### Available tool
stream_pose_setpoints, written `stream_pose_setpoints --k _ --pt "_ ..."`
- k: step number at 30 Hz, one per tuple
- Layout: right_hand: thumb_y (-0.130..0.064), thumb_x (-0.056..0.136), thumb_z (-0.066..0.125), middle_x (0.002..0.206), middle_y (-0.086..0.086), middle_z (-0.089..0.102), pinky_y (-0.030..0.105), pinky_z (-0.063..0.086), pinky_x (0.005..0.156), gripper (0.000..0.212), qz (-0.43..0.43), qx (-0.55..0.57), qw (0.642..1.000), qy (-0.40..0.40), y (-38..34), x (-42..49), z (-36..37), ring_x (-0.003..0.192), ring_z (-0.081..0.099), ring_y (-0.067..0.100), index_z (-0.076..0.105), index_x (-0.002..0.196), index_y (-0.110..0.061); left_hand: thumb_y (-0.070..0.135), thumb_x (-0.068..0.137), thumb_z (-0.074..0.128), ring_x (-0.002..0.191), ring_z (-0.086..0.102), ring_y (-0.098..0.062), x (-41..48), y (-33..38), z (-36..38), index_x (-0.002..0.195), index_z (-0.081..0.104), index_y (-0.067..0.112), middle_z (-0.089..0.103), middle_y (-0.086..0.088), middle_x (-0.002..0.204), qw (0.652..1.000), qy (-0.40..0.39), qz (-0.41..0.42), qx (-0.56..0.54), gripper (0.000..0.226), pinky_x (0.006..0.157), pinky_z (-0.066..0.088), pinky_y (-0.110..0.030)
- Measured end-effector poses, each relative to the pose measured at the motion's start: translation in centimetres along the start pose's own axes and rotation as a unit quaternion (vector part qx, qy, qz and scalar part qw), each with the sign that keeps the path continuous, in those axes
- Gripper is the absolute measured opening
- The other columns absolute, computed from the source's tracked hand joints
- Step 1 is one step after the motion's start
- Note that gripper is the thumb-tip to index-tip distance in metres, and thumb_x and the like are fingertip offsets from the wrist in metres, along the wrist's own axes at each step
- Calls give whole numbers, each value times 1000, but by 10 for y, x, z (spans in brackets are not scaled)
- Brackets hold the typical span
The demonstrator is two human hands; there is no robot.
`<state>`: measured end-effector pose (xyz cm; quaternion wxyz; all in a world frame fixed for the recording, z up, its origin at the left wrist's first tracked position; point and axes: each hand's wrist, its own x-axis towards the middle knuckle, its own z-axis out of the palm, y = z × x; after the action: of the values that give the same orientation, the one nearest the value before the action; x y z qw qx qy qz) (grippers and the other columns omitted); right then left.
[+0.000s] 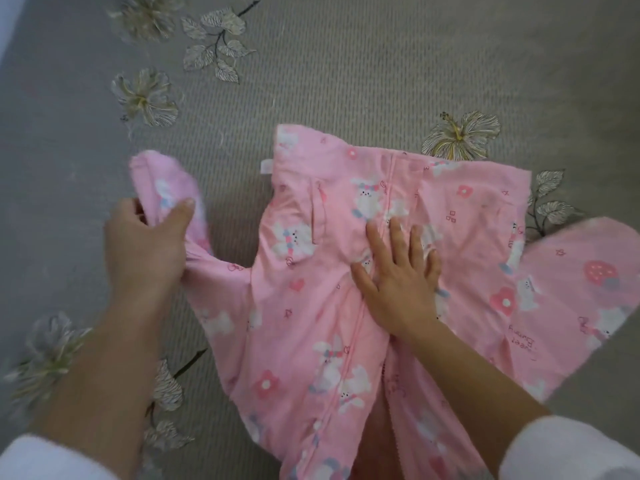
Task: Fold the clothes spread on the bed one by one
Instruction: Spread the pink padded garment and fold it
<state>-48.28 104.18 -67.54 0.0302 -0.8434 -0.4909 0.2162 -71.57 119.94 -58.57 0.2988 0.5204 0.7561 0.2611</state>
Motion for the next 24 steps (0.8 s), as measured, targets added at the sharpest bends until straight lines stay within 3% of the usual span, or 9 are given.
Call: stream_pose_setpoints --k 4,7,9,11,14,17,20,22,24 --pt "-56 96 29 161 -7 -5 48 -5 114 65 -37 19 999 11 -4 6 -8 147 -13 21 -2 151 -40 30 84 61 128 35 -39 -3 -4 24 138 34 5 39 -24 138 974 91 70 195 65 96 33 -51" --pt "-42 98 38 162 -5 3 37 -3 116 66 -26 146 985 92 1 8 -19 148 -3 11 6 154 -25 55 87 43 132 31 -35 -19 8 59 146 27 11 34 -21 144 957 -61 189 213 75 103 23 -53" --pt "-39 98 38 162 -1 5 35 -4 116 67 6 137 986 95 8 16 -28 148 -1 12 8 154 -17 63 87 46 134 31 -36 -18 11 86 150 14 17 35 -20 146 945 -177 138 237 84 107 19 -55" --pt "-41 100 34 162 3 8 38 -3 118 65 -7 74 997 25 15 30 -35 148 0 14 9 153 -15 46 90 53 126 43 -40 -14 14 105 147 21 16 45 -20 138 942 -217 113 229 72 107 27 -57" --pt "-37 103 29 161 0 10 36 0 117 55 -110 -8 993 -33 23 57 -50 149 1 17 14 153 -21 19 94 50 115 51 -38 -4 15 116 133 43 8 55 -18 126 983 -84 127 106 41 97 35 -39" --pt "-31 102 31 161 1 13 38 -4 117 52 -108 -11 993 42 32 65 -67 149 1 21 20 152 -20 22 95 47 126 37 -37 -7 16 117 143 33 8 39 -23 139 981 -13 139 135 52 101 26 -39" --pt "-29 97 37 159 9 18 40 -9 117 56 -41 -8 984 174 45 30 -67 148 5 28 27 150 -15 48 95 35 142 14 -30 -42 6 112 149 27 26 14 -12 156 906 -113 344 219 59 113 7 -39" --pt "-35 96 36 159 10 16 42 -11 117 59 -35 -44 988 141 45 -1 -54 148 4 30 25 151 -18 58 92 28 148 -5 -22 -74 -14 110 148 23 39 -5 0 161 828 -230 444 254 60 115 -5 -36" --pt "-40 99 31 160 7 13 43 -12 118 57 -69 -101 990 65 44 -16 -35 148 2 29 19 153 -24 64 92 19 148 -9 -23 -93 -41 114 151 9 38 -9 0 161 790 -263 461 307 65 117 0 -48"
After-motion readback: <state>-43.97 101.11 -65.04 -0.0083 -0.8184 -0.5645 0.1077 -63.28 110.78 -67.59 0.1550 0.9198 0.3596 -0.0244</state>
